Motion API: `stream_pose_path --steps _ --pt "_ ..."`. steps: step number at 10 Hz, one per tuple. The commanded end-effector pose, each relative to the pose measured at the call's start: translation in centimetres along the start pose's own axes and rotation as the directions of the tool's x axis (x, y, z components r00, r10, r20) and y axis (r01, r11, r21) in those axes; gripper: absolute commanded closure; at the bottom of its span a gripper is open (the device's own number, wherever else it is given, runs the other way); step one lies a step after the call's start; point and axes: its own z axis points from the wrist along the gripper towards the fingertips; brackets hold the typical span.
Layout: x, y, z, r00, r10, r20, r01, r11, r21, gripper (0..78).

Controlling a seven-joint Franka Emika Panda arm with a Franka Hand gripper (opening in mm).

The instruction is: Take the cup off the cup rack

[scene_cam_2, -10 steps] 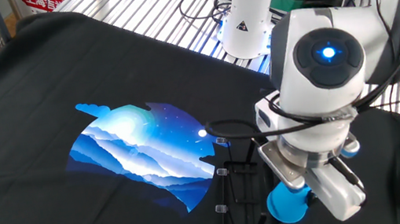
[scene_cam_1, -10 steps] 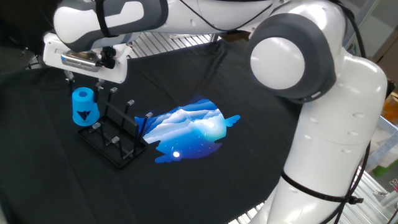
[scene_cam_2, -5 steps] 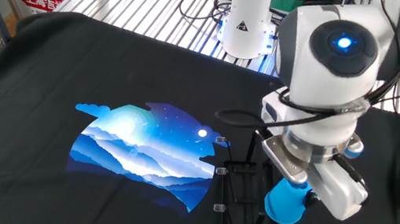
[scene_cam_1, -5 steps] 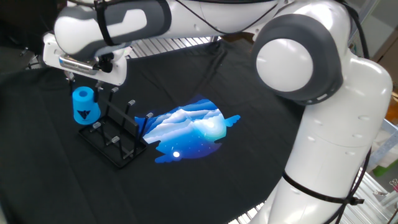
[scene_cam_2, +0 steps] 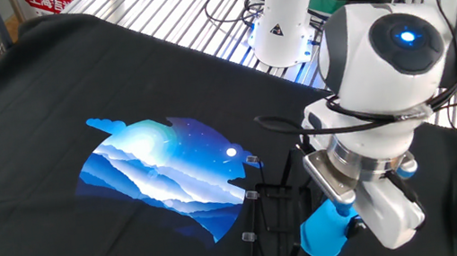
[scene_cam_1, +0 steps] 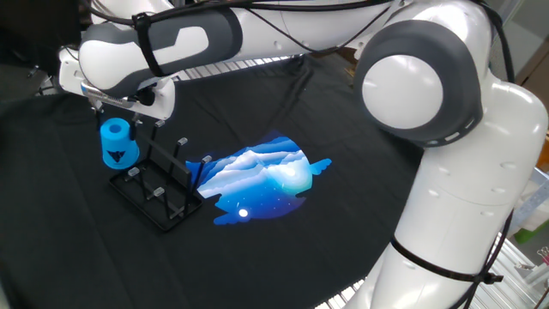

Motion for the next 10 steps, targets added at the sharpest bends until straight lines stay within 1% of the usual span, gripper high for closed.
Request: stream_pose_path --steps 1,2,3,4,5,6,7,8,9,10 --pt "-0.1 0.0 -0.1 0.999 0.017 -0.028 -0.017 1.000 -0.010 76.4" --pt "0.2 -0.1 -0.7 0.999 0.028 -0.041 -0.028 1.000 -0.001 76.4" --pt "0.8 -0.4 -2.0 0.998 0.038 -0.057 -0.038 0.999 0.002 76.4" --pt "1.1 -0.7 -3.4 0.996 0.043 -0.073 -0.043 0.999 0.000 76.4" --pt "1.0 -1.0 -4.8 0.995 0.045 -0.090 -0.046 0.999 -0.002 76.4" --pt "1.0 -1.1 -5.0 0.995 0.045 -0.092 -0.046 0.999 -0.003 76.4" --pt "0.0 -1.9 -6.9 0.994 0.020 -0.112 -0.020 1.000 -0.001 76.4" --pt "-0.3 -2.0 -7.2 0.994 0.012 -0.111 -0.012 1.000 -0.001 76.4" --pt "-1.8 -2.5 -8.4 0.993 -0.011 -0.119 0.012 1.000 0.008 76.4" --pt "-3.1 -2.9 -9.1 0.992 -0.034 -0.124 0.036 0.999 0.010 76.4"
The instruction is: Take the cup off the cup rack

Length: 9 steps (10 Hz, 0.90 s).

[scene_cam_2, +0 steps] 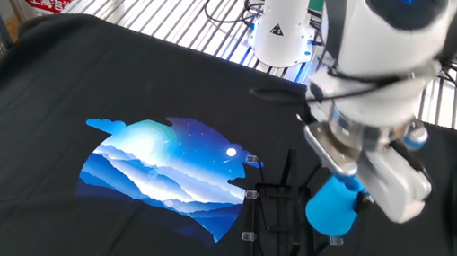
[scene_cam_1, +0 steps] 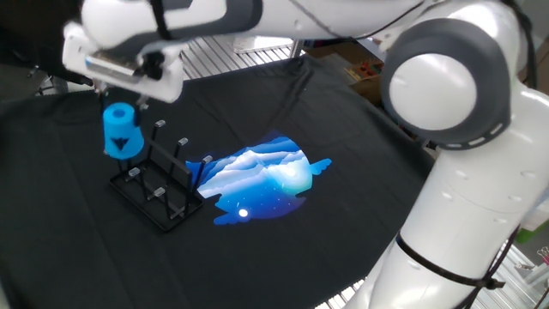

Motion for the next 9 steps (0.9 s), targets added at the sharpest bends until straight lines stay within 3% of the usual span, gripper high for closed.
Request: stream_pose_path --steps 1,6,9 --pt "-4.1 -2.2 -4.1 0.995 -0.090 -0.036 0.091 0.996 0.014 76.4" --pt "-9.2 -5.0 -4.4 0.967 -0.254 -0.031 0.255 0.967 0.020 76.4" --pt "-10.7 -6.2 -4.4 0.952 -0.305 -0.034 0.306 0.952 0.020 76.4"
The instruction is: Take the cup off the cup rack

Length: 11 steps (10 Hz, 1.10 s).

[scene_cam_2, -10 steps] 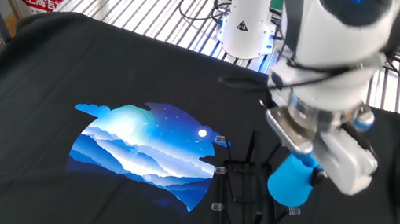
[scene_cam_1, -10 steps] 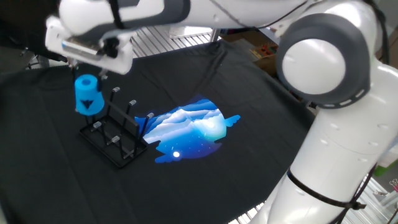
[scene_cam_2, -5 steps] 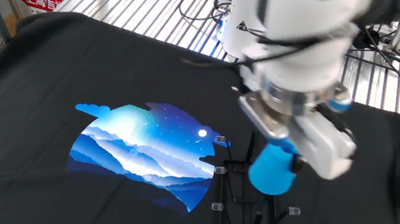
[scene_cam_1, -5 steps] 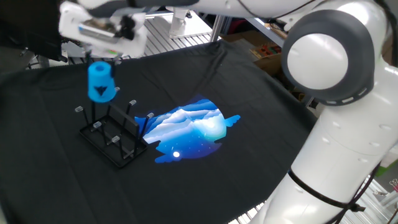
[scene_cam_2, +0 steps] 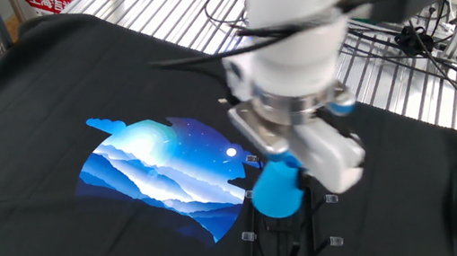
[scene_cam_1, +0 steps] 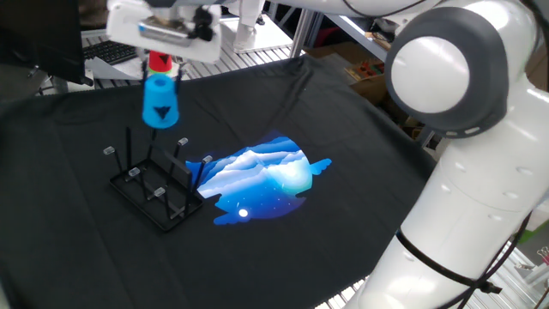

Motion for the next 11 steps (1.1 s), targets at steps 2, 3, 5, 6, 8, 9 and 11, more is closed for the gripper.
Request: stream_pose_path --steps 2,3,5,6,8,9,11 --pt "-1.33 -1.80 -0.39 0.997 -0.076 0.001 0.075 0.997 0.002 76.4" --pt "-1.13 -2.36 -0.54 0.996 -0.084 0.000 0.084 0.996 0.004 76.4" --pt "-1.09 -2.49 -0.57 0.996 -0.086 -0.007 0.086 0.996 0.006 76.4" --pt "-1.09 -2.49 -0.57 0.998 -0.060 -0.016 0.060 0.998 -0.006 76.4" --pt "-1.09 -2.49 -0.57 0.999 0.034 -0.008 -0.034 0.999 0.002 76.4" --pt "-1.09 -2.49 -0.57 0.996 0.088 -0.010 -0.088 0.996 0.003 76.4" --pt "-1.09 -2.49 -0.57 0.987 0.163 -0.007 -0.163 0.987 -0.011 76.4"
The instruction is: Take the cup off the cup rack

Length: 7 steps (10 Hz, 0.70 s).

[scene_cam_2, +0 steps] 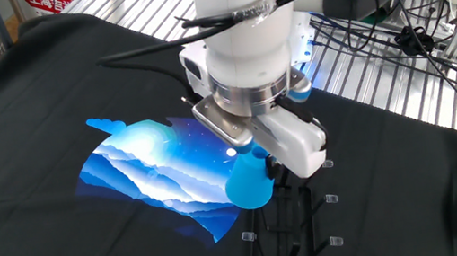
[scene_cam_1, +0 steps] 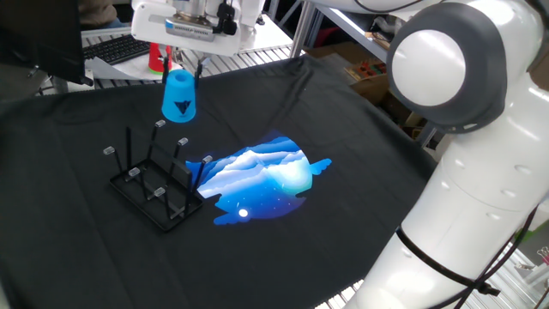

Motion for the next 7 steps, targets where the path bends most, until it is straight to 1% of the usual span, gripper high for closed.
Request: stream_pose_path --steps 1,2,3,4,5,7 --pt "0.0 0.0 -0.3 0.978 0.208 0.006 -0.208 0.978 -0.021 76.4" --pt "0.0 0.0 -0.3 0.980 0.197 -0.003 -0.197 0.980 -0.014 76.4" --pt "0.0 0.0 -0.3 0.988 0.156 -0.013 -0.156 0.988 0.003 76.4" --pt "-0.2 -0.3 -0.4 0.991 0.135 -0.018 -0.135 0.991 0.003 76.4" --pt "-1.4 -2.7 -1.1 0.996 0.081 -0.025 -0.081 0.997 0.001 76.4" --pt "-2.9 -5.4 -1.3 1.000 0.003 -0.020 -0.003 1.000 0.008 76.4"
